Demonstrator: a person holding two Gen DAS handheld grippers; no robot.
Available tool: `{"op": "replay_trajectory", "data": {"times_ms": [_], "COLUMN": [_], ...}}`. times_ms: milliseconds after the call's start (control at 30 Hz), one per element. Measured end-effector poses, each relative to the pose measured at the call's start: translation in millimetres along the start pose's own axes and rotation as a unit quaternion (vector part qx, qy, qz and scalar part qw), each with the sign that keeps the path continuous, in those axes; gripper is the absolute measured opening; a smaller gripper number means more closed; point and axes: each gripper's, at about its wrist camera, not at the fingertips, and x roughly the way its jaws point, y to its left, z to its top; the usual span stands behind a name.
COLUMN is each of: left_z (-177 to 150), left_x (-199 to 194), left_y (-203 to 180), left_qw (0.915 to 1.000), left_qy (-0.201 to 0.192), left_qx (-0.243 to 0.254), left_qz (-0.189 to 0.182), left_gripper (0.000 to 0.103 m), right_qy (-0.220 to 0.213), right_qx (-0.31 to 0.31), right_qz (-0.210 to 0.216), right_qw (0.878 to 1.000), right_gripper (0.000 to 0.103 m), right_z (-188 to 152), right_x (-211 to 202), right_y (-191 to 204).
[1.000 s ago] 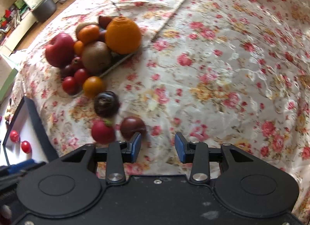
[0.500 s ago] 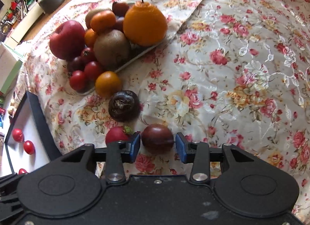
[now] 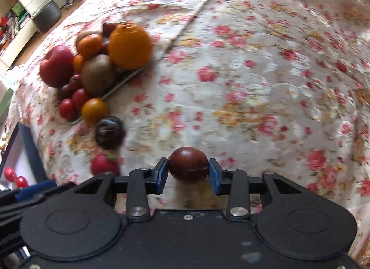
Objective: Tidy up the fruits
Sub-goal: 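Grasp the red radish with the left gripper while the right gripper holds the plum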
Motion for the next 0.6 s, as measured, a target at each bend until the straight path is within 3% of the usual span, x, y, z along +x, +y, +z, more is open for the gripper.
{"op": "replay_trajectory", "data": {"times_ms": [267,600], "left_z": [-3.1,-4.9], "left_x": [38.7,55.0], "left_y": [-35.3,-39.1], "left_qw": [0.9955,0.9928], "left_qy": [0.017,0.022], "left_qx": [0.042,0.042], "left_qz": [0.083,0.11], "left_gripper": [0.048,0.05], "right_qy": [-0.004,-0.012], "right_qx": [0.01,0.003], "right_qz": [0.007,0.008], "right_qw": [1.0,1.0], "right_gripper": [0.039,0.039], "right_z": [-0.1,-4.0], "right_x": [3.1,1.3], "right_y": [-19.5,-15.5]}}
